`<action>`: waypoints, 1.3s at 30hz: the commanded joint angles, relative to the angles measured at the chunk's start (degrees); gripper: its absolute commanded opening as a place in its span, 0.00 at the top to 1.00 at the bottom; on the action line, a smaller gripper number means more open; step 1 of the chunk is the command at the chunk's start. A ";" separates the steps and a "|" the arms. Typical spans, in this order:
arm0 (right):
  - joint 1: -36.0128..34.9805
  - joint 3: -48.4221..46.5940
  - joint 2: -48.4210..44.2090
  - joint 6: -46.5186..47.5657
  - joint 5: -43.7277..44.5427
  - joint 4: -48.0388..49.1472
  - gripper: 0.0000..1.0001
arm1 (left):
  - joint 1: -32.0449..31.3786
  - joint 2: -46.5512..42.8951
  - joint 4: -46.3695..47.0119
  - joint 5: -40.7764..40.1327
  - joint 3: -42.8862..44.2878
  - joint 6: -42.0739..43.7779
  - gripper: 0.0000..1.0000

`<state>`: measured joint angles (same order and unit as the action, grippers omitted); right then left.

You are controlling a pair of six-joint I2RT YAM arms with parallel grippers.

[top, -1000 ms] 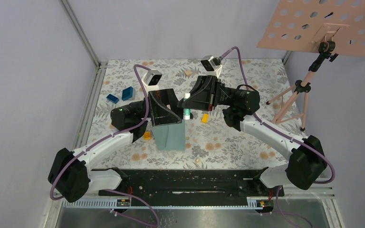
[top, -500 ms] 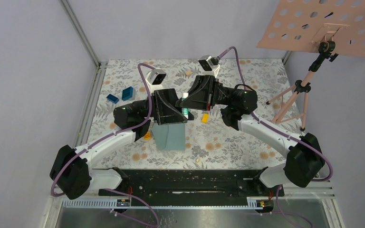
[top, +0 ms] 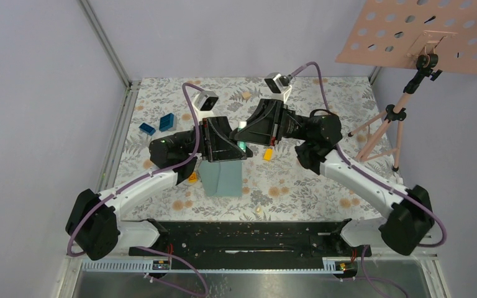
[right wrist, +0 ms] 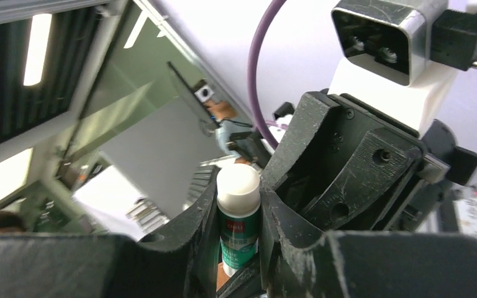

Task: Place the letter into the envelope and seal it
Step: Unscrew the solid glue.

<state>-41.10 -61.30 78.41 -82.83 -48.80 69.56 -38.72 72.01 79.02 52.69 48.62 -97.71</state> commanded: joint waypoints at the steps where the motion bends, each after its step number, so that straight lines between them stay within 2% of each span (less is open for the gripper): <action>1: -0.57 0.46 -8.74 24.59 2.79 -30.36 1.00 | 0.98 -1.13 4.32 -3.71 -0.12 0.01 1.00; 3: -2.09 -2.21 -12.36 35.92 8.61 -47.01 1.00 | 1.02 -1.34 1.94 -3.52 -0.46 1.20 1.00; 6: -4.45 -5.14 -14.00 44.26 15.27 -59.92 1.00 | 1.06 -2.52 -5.08 -3.64 -1.06 5.98 1.00; 8: -5.83 -7.30 -14.02 47.50 19.46 -66.10 1.00 | 1.02 -4.06 -13.73 -3.79 -0.56 11.75 1.00; 11: -8.27 -11.73 -13.31 49.94 27.91 -76.35 1.00 | 0.39 -8.19 -33.96 -6.77 1.78 24.37 1.00; 14: -10.78 -14.32 -12.44 49.54 35.82 -81.31 1.00 | -2.41 -12.24 -56.99 -13.99 7.14 40.11 1.00; 16: -12.00 -15.29 -11.57 47.90 41.40 -83.71 1.00 | -4.48 -13.51 -66.43 -19.35 10.07 46.35 1.00; 20: -15.81 -15.69 -10.09 46.44 52.07 -85.68 1.00 | -6.61 -14.56 -73.56 -27.43 12.36 50.18 1.00; 27: -21.70 -21.49 -5.88 48.64 69.00 -94.82 1.00 | -8.63 -14.65 -85.91 -37.08 17.23 55.47 1.00; 34: -23.65 -23.35 -5.08 49.68 77.21 -98.94 1.00 | -8.67 -16.25 -91.62 -43.69 18.57 57.39 1.00; 39: -23.81 -21.75 -5.92 50.88 75.04 -96.51 1.00 | -8.46 -17.00 -90.97 -42.39 17.82 59.21 1.00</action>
<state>-63.33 -83.79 72.29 -36.93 25.08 -22.13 -47.86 56.64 -15.05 14.68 63.29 -40.34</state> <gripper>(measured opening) 0.299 0.237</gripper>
